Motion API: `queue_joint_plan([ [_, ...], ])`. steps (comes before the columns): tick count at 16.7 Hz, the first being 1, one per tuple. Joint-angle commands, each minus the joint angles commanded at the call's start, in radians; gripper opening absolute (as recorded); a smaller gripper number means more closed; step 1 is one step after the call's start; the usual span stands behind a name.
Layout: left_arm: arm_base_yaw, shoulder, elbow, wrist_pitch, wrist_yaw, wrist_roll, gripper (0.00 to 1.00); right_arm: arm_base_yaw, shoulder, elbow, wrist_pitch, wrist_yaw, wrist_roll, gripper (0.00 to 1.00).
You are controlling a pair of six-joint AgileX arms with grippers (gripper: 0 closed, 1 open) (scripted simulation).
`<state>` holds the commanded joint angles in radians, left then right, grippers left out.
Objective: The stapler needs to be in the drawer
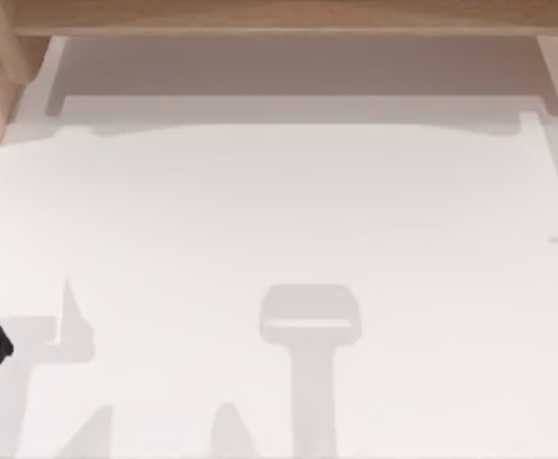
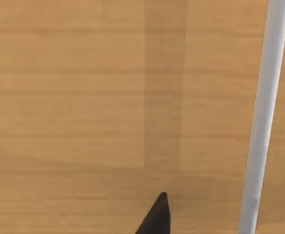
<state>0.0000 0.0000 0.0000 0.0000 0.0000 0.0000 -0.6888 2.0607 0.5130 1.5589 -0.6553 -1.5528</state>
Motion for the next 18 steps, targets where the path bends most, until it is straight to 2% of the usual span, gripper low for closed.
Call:
queue_joint_plan([
  [5, 0.000, 0.000, 0.000, 0.000, 0.000, 0.000, 1.00, 0.000, 0.000, 0.000, 0.000, 0.000, 0.000, 0.02],
  [15, 0.000, 0.000, 0.000, 0.000, 0.000, 0.000, 1.00, 0.001, 0.004, 0.001, -0.005, 0.002, 0.002, 0.00],
  [18, 0.000, 0.000, 0.000, 0.000, 0.000, 0.000, 1.00, 0.034, 0.028, 0.060, -0.043, 0.034, 0.001, 0.00],
])
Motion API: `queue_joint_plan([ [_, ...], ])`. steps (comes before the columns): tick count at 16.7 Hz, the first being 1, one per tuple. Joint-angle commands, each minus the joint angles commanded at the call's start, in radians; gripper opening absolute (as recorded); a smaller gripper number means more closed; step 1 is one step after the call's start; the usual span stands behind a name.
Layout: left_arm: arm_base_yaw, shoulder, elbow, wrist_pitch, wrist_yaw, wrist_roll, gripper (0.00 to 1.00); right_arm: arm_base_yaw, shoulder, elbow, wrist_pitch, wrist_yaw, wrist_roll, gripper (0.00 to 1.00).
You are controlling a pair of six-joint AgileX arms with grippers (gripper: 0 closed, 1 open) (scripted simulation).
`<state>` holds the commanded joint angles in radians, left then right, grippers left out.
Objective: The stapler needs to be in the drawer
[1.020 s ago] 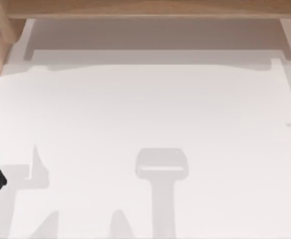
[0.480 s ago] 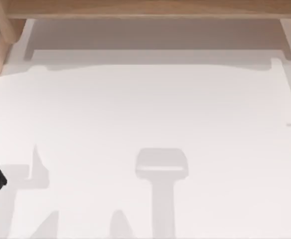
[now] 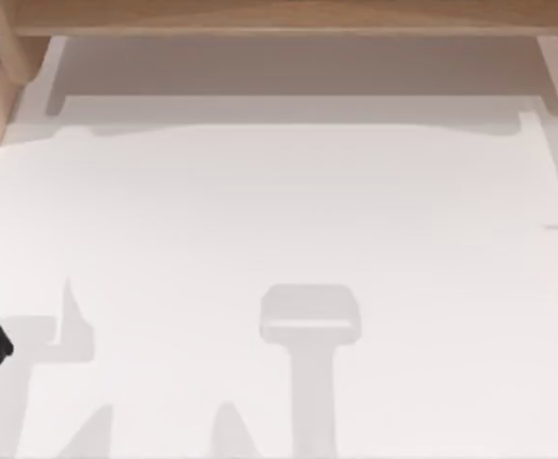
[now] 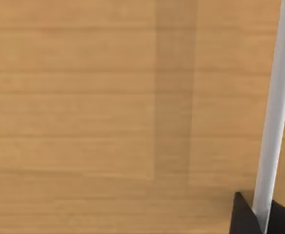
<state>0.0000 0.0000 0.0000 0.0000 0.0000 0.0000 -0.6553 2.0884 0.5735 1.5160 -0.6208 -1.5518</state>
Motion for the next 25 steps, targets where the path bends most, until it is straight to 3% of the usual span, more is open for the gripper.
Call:
queue_joint_plan([
  [6, 0.000, 0.000, 0.000, 0.000, 0.000, 0.000, 1.00, 0.080, 0.056, 0.157, -0.097, 0.083, -0.001, 0.00],
  [12, 0.000, 0.000, 0.000, 0.000, 0.000, 0.000, 1.00, 0.082, 0.062, 0.170, -0.109, 0.087, 0.001, 0.00],
  [20, 0.000, 0.000, 0.000, 0.000, 0.000, 0.000, 1.00, 0.156, 0.154, 0.391, -0.238, 0.166, 0.000, 0.00],
  [25, 0.000, 0.000, 0.000, 0.000, 0.000, 0.000, 1.00, 0.157, 0.156, 0.398, -0.246, 0.168, 0.002, 0.00],
])
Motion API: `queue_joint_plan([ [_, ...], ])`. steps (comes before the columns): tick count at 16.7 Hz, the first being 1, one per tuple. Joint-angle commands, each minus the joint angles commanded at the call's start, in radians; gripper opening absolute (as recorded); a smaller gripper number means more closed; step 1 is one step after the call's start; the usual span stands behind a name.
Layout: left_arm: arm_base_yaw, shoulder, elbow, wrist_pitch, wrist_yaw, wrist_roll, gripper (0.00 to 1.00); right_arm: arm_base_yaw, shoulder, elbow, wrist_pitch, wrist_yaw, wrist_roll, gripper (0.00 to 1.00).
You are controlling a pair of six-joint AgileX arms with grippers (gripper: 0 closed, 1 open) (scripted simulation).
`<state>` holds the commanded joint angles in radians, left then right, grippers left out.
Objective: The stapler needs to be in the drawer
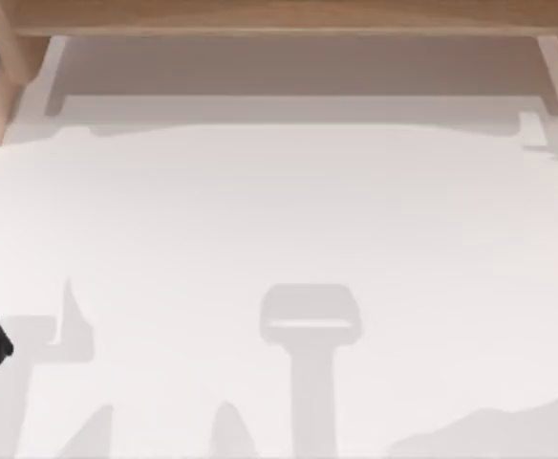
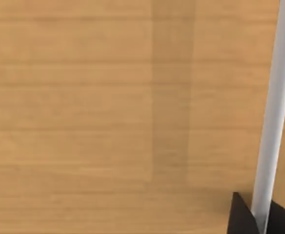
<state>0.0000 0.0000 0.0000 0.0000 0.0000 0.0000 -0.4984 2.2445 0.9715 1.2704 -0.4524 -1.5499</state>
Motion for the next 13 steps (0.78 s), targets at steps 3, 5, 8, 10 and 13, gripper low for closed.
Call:
queue_joint_plan([
  [3, 0.000, 0.000, 0.000, 0.000, 0.000, 0.000, 1.00, 0.010, 0.019, 0.037, -0.021, 0.006, -0.001, 0.00],
  [5, 0.000, 0.000, 0.000, 0.000, 0.000, 0.000, 1.00, 0.023, 0.046, 0.097, -0.052, 0.020, -0.002, 0.00],
  [8, 0.000, 0.000, 0.000, 0.000, 0.000, 0.000, 1.00, 0.045, 0.092, 0.203, -0.109, 0.045, -0.002, 0.00],
  [10, 0.000, 0.000, 0.000, 0.000, 0.000, 0.000, 1.00, 0.058, 0.116, 0.258, -0.142, 0.059, -0.002, 0.00],
  [13, 0.000, 0.000, 0.000, 0.000, 0.000, 0.000, 1.00, 0.064, 0.128, 0.283, -0.157, 0.066, -0.001, 0.00],
])
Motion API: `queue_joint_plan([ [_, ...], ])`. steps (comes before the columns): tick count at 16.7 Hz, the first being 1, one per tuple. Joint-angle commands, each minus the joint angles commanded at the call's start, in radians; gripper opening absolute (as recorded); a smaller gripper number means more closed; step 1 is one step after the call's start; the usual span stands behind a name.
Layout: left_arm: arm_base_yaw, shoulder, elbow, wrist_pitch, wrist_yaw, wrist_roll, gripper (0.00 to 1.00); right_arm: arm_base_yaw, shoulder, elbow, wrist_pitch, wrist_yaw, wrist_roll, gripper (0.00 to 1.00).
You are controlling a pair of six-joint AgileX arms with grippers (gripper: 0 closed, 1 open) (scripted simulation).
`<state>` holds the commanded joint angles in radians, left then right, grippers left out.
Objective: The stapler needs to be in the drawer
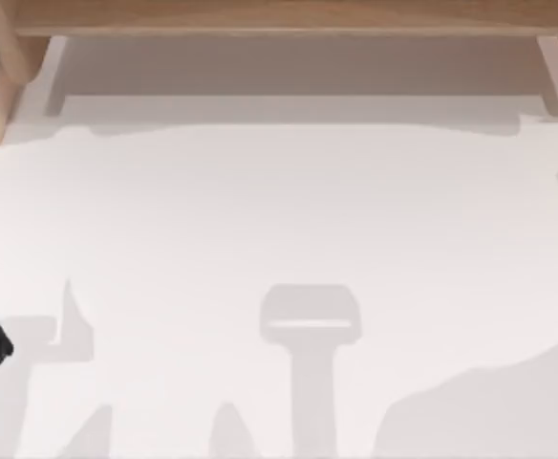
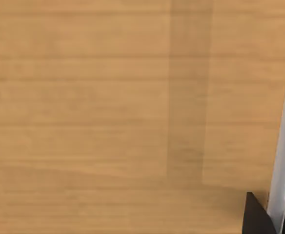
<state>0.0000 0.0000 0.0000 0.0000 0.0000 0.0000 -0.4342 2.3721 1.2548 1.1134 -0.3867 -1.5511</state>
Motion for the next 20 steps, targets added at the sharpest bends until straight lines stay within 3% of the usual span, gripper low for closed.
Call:
queue_joint_plan([
  [2, 0.000, 0.000, 0.000, 0.000, 0.000, 0.000, 1.00, 0.000, 0.000, 0.000, 0.000, 0.000, 0.000, 0.00],
  [15, 0.000, 0.000, 0.000, 0.000, 0.000, 0.000, 1.00, 0.000, 0.000, 0.000, 0.000, 0.000, 0.000, 0.98],
  [20, 0.000, 0.000, 0.000, 0.000, 0.000, 0.000, 1.00, 0.000, 0.000, 0.000, 0.000, 0.000, 0.000, 1.00],
])
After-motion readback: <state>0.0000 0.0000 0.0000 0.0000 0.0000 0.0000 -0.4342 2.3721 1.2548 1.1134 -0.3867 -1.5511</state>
